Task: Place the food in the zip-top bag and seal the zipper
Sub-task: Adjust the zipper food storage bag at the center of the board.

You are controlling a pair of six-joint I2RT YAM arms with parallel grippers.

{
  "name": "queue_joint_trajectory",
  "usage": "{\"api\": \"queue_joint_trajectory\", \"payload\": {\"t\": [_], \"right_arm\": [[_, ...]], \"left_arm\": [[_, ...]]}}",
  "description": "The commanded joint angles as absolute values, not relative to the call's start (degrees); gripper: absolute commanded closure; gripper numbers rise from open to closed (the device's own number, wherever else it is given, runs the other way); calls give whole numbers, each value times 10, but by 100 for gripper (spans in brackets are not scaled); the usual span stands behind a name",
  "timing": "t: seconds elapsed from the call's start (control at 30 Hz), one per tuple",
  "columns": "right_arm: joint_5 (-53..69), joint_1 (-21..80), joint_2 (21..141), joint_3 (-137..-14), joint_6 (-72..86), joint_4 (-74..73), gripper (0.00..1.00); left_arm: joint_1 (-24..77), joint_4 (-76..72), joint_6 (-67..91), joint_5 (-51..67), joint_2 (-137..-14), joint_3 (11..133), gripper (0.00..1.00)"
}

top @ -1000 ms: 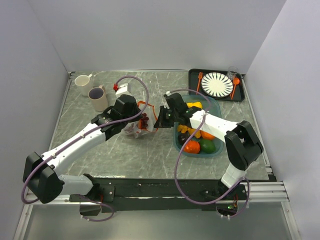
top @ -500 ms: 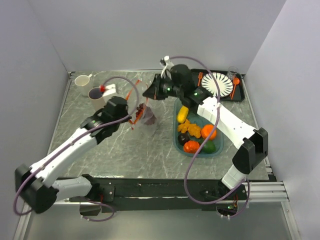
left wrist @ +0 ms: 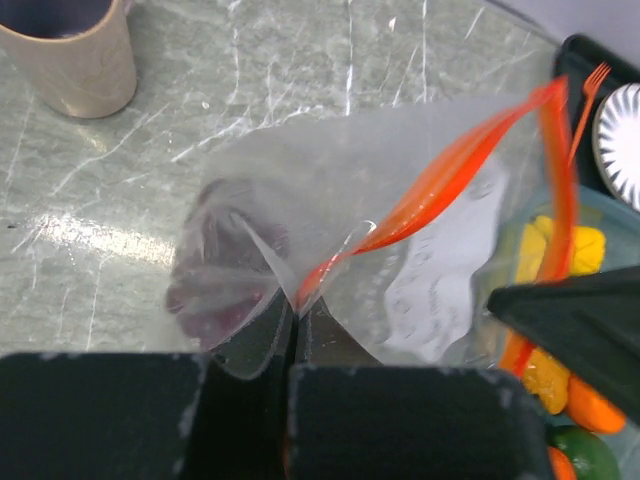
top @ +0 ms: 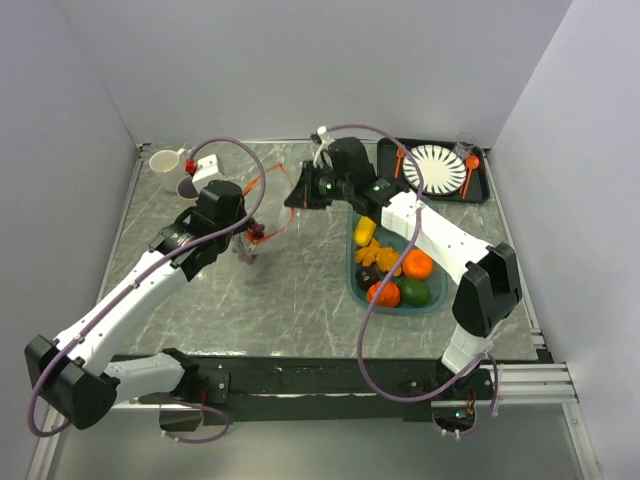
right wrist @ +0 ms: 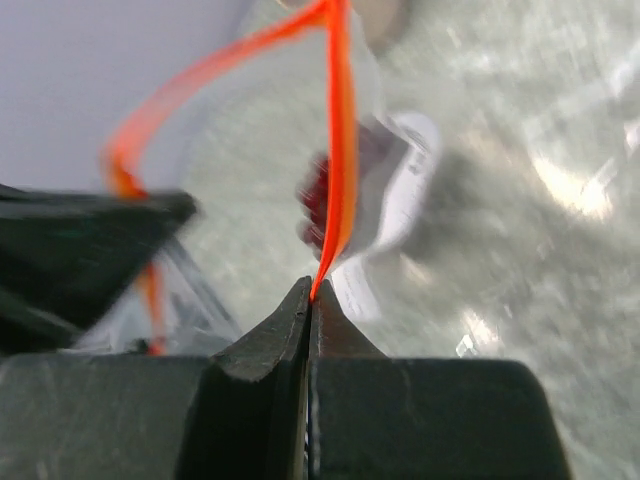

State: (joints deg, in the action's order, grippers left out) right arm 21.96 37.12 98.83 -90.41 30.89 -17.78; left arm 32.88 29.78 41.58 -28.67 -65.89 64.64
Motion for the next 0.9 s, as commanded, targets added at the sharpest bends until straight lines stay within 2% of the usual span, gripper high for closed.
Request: {"api": "queue_joint_trajectory", "payload": {"t": [0.0,0.07,0.13,0.17,0.23,0.3,0.33,0.4,0.43,0.5,0.67,0.87], "right_arm": [[200,345,993,-822,330,-153,100],[196,331,988,-792,333,-142,100],[184,325,983,-765,333,-140,94],[179,322,977,-758,330,-140,82],[172,315,968,-749,327,-150,64],[157,309,948,-745,317,-169,50],[134,309,939,-743,314,-173,35],[106,305,904,-730,309,-187,25],[79,302,888,-722,308,-188,15],[42,297,844,-697,309,-205,10],[-62,256,766,-633,324,-247,4],[-63,214,766,-609,309,-300,2]], "left_arm": [[323,252,386,-226,-696,660,99],[323,239,381,-212,-714,657,99],[323,238,387,-186,-742,654,99],[323,234,387,-176,-749,652,99],[324,222,395,-159,-759,640,99],[324,210,398,-153,-759,629,99],[324,207,400,-147,-757,622,99],[324,196,400,-142,-752,614,99],[324,193,399,-135,-750,612,99],[324,190,398,-131,-747,610,99],[325,186,397,-121,-737,602,99],[325,183,388,-120,-722,593,99]]}}
